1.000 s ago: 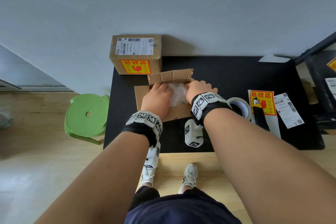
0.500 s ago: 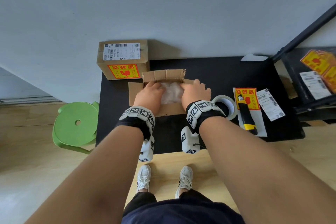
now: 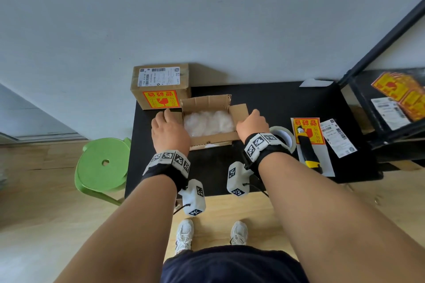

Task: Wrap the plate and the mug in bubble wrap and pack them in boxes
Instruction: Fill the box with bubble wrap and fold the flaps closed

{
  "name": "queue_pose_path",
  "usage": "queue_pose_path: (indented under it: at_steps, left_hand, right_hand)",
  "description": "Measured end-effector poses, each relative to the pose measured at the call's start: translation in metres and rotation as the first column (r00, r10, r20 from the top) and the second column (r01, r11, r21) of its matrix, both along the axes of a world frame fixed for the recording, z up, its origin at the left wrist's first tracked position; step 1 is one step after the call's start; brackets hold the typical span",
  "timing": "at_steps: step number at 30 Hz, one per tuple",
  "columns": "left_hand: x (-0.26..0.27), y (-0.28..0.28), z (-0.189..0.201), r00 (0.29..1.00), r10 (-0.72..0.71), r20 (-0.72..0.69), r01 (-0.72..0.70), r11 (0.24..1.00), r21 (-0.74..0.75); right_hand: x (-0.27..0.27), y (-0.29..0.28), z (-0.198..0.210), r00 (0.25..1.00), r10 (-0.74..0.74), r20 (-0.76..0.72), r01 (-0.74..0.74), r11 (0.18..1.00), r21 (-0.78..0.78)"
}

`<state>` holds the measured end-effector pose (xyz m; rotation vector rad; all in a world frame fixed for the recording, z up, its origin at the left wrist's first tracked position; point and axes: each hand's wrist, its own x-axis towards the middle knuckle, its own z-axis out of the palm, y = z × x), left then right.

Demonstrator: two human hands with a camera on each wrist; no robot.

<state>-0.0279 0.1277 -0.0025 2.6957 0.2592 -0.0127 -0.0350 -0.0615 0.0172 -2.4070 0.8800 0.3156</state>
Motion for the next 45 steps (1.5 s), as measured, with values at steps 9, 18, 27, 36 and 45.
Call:
queue_pose_path:
  at_steps: [9, 18, 27, 36, 45]
  left_hand:
    - [-0.009, -0.005, 0.016, 0.994, 0.073, -0.086, -0.086, 0.983, -0.164]
    - [-0.014, -0.009, 0.011, 0.989, -0.145, -0.037, 0.128, 0.948, -0.291]
    - [-0.003, 0.006, 0.021, 0.846, -0.437, -0.305, 0.442, 0.895, -0.058]
    - [0.007, 0.010, 0.027, 0.808, -0.464, -0.364, 0.484, 0.874, -0.042]
    - [0.013, 0.002, 0.030, 0.871, -0.369, -0.324, 0.378, 0.925, -0.036]
  right_hand:
    - [0.001, 0.006, 0.003, 0.989, 0.030, 0.145, -0.042, 0.996, 0.079]
    - [-0.006, 0.012, 0.006, 0.955, 0.269, 0.127, -0.285, 0.948, 0.140]
    - [-0.004, 0.014, 0.015, 0.991, 0.131, -0.016, -0.117, 0.929, 0.352]
    - [-0.005, 0.013, 0.013, 0.903, 0.406, -0.144, -0.370, 0.902, 0.221]
    - [-0.004, 0.004, 0.016, 0.878, 0.479, 0.007, -0.479, 0.877, 0.035]
